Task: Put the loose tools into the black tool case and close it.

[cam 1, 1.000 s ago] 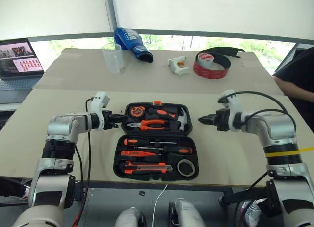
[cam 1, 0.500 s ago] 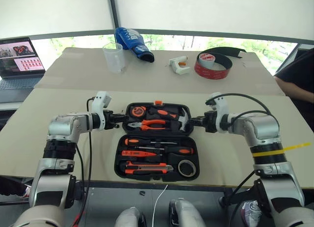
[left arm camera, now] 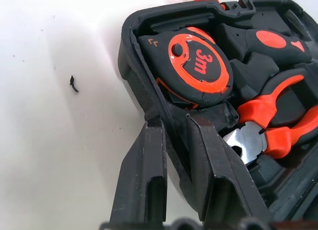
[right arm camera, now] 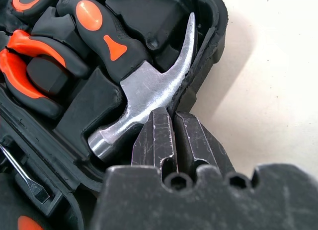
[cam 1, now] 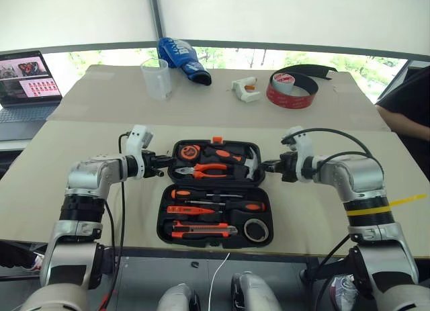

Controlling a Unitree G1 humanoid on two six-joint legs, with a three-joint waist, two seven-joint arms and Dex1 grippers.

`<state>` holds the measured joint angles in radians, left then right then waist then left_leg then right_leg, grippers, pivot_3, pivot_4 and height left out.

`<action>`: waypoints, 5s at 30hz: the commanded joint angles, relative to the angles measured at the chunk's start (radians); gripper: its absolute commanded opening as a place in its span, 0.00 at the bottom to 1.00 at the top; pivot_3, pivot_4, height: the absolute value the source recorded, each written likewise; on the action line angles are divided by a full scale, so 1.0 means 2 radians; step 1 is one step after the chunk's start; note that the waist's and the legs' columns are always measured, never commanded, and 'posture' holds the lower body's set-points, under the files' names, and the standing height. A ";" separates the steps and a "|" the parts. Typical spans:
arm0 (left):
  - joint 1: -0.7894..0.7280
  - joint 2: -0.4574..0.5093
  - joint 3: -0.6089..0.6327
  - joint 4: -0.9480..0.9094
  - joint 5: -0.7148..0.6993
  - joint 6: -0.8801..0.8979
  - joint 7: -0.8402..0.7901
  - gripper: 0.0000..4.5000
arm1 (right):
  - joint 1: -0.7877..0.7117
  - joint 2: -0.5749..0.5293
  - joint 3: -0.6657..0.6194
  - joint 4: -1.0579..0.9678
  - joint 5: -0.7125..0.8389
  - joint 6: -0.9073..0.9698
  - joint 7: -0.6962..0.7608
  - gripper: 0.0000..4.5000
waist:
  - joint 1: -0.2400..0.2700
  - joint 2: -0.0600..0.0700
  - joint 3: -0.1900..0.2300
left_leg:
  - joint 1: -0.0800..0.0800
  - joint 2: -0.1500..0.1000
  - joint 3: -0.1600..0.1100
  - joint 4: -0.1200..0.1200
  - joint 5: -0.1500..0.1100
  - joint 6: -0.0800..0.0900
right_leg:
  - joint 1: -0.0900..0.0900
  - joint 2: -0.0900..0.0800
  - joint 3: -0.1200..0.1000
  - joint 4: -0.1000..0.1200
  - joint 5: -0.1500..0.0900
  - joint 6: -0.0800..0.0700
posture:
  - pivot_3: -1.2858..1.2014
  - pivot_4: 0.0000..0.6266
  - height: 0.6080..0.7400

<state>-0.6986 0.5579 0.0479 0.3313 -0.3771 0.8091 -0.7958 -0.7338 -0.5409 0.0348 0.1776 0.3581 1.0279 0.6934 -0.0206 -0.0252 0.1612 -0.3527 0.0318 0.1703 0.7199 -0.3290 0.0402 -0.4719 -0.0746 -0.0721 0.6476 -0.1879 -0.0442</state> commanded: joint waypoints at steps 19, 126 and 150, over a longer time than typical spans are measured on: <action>0.061 0.045 0.012 -0.096 0.016 -0.044 0.006 0.30 | 0.042 0.020 -0.004 -0.069 -0.063 -0.143 -0.056 0.00 | -0.001 0.000 0.001 | -0.002 0.001 0.002 -0.003 0.000 0.000 | -0.001 0.000 -0.004 -0.002 -0.001 0.001 | 0.52 0.24 0.92; -0.100 0.024 -0.106 0.212 0.158 -0.428 -0.157 0.00 | 0.307 -0.145 0.093 -0.302 -0.072 -0.388 0.204 0.00 | 0.013 -0.003 0.000 | 0.001 0.001 0.000 -0.003 0.000 0.002 | 0.006 0.001 -0.008 -0.009 -0.002 0.001 | 0.52 0.24 0.92; -0.004 0.059 -0.125 -0.155 0.047 -0.192 -0.292 0.00 | 0.318 -0.142 -0.029 -0.268 -0.030 -0.318 0.150 0.00 | 0.013 -0.003 0.001 | 0.000 0.002 -0.003 0.001 0.000 0.002 | 0.006 -0.002 -0.009 -0.003 -0.006 0.004 | 0.52 0.24 0.92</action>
<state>-0.7034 0.6951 -0.1648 0.0629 -0.2972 0.4450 -1.3862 -0.1033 -0.8111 0.0035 -0.2933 0.2595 0.3795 0.9696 0.0061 -0.0308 0.1623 -0.3524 0.0366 0.1638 0.7221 -0.3299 0.0447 -0.4589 -0.0774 -0.0908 0.6413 -0.1991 -0.0359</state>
